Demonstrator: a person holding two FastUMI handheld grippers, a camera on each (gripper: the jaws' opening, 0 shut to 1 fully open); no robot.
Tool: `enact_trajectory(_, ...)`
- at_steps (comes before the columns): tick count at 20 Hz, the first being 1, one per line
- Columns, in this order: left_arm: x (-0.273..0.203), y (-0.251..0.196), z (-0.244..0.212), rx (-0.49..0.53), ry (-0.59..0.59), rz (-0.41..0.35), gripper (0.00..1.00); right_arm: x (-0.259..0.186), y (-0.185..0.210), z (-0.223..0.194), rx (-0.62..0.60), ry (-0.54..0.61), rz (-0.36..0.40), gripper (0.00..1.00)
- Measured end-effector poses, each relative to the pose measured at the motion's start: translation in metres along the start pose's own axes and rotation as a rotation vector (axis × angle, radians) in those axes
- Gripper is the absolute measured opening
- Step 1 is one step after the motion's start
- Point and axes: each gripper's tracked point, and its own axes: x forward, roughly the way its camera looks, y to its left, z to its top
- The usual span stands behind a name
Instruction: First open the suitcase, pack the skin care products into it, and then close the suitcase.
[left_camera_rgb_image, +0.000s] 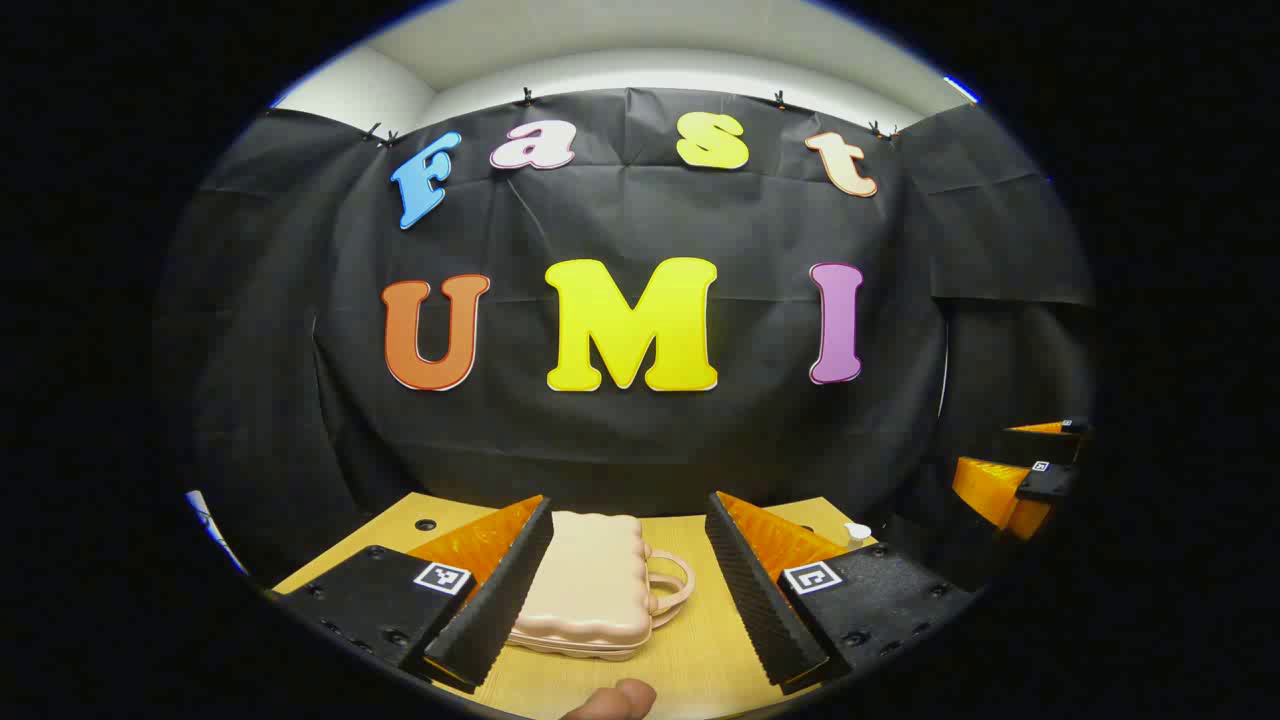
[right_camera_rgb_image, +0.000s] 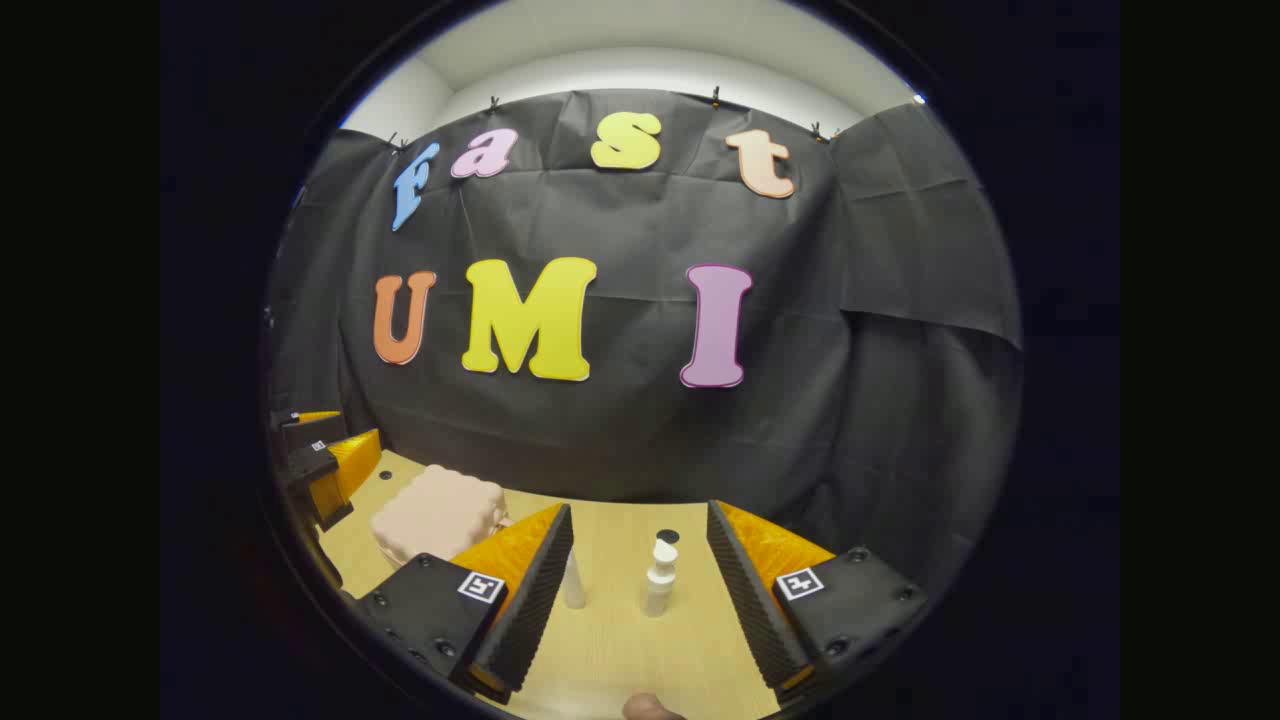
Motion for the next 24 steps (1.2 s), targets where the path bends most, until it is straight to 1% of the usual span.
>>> enact_trajectory(1,0.001,-0.001,-0.002,0.000,0.007,0.001,0.98,0.003,0.002,-0.001,-0.007,0.000,0.006,0.80)
enact_trajectory(8,0.001,0.003,-0.010,0.006,0.025,0.013,0.98,0.011,0.028,-0.007,-0.034,0.012,0.073,0.80)
enact_trajectory(21,-0.002,0.007,-0.026,0.014,0.048,0.014,0.98,0.005,0.039,-0.025,-0.053,0.054,0.099,0.80)
enact_trajectory(24,0.008,0.014,-0.028,0.071,0.023,0.025,0.98,0.010,0.031,-0.024,-0.054,0.054,0.090,0.80)
